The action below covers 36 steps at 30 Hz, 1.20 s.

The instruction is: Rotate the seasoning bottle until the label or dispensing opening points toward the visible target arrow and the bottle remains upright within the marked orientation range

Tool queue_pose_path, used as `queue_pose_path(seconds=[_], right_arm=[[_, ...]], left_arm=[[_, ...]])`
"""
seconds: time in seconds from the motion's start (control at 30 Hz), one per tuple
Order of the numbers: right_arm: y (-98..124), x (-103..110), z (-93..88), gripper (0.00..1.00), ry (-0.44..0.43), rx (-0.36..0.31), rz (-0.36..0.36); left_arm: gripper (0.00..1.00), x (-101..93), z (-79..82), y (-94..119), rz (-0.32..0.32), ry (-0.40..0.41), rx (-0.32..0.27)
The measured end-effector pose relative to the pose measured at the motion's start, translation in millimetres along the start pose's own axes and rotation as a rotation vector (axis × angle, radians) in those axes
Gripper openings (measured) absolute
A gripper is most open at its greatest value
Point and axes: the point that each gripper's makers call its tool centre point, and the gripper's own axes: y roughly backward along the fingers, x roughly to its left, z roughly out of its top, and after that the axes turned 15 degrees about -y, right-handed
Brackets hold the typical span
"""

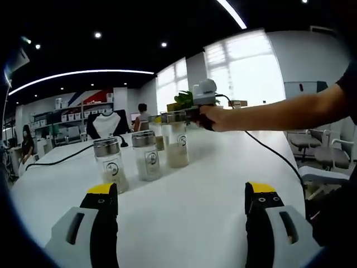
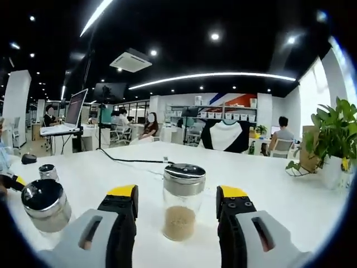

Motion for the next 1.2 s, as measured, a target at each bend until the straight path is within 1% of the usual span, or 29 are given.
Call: queue_pose_path(seconds=[0.1, 0.17, 0.3, 0.33, 0.4, 0.43, 0.47, 0.6, 0.7, 0.73, 0.77, 0.8, 0.87, 0.9, 1.0, 1.03, 1.2], right_arm=[[-7.4, -0.8, -3.8, 0.56, 0.004, 0.015, -0.006], [-12.2, -7.1, -6.7, 0.57, -0.015, 0.024, -0.036], [-17.3, -17.7, -3.7, 0.58, -0.004, 0.014, -0.07], [-20.0, -23.2, -2.1, 0.58, -0.018, 0.011, -0.08], [-20.3, -25.0, -1.3, 0.58, -0.038, 0.006, -0.087], [-20.9, -27.7, 0.2, 0.57, -0.062, -0.006, -0.094], [-21.9, -27.8, -0.5, 0.57, -0.072, -0.005, -0.089], [-23.1, -28.3, -5.2, 0.56, -0.059, 0.0, -0.097], [-24.4, -27.6, -6.9, 0.56, -0.071, -0.002, -0.092], [-24.7, -26.8, -6.3, 0.56, -0.074, -0.007, -0.088], [-26.8, -23.1, -3.1, 0.55, -0.078, -0.025, -0.069], [-27.7, -21.9, -3.0, 0.54, -0.075, -0.025, -0.065], [-31.9, -19.3, -6.1, 0.53, -0.056, -0.002, -0.071], [-34.4, -17.4, -4.6, 0.53, -0.054, -0.009, -0.067], [-38.2, -11.0, -2.8, 0.47, -0.079, -0.022, -0.029], [-38.8, -10.6, -3.5, 0.44, -0.081, -0.019, -0.03], [-43.2, -12.1, -7.6, 0.44, -0.078, -0.009, -0.048]], left_arm=[[1.0, 0.1, 0.2, 0.2, 0.0, 0.001, -0.001], [1.0, 0.3, -0.1, 0.3, 0.001, 0.003, -0.001], [1.0, 0.4, -0.5, 0.5, 0.001, 0.003, 0.001], [1.0, 0.4, -0.6, 0.6, 0.001, 0.001, 0.001], [1.0, 0.5, -0.6, 0.6, 0.001, 0.001, 0.0], [1.0, 0.5, -0.8, 0.7, -0.001, 0.003, 0.0], [1.0, 0.4, -0.8, 0.9, 0.0, 0.003, 0.0], [1.0, 0.4, -0.9, 1.0, -0.002, 0.003, -0.001], [1.0, 0.1, -1.0, 0.8, -0.005, 0.004, -0.001], [1.0, 0.3, -0.9, 0.9, -0.004, 0.003, -0.002], [1.0, 0.6, -0.5, 1.0, -0.004, 0.006, -0.005], [1.0, 0.8, -0.5, 1.1, -0.005, 0.008, -0.005], [1.0, 1.0, -0.8, 1.2, -0.003, 0.009, -0.003], [1.0, 1.1, -0.9, 1.2, -0.003, 0.009, -0.003], [1.0, 1.0, -0.6, 1.3, -0.004, 0.013, -0.005], [1.0, 1.1, -0.7, 1.2, -0.004, 0.013, -0.005], [1.0, 1.2, -1.1, 1.0, -0.004, 0.012, -0.003]])
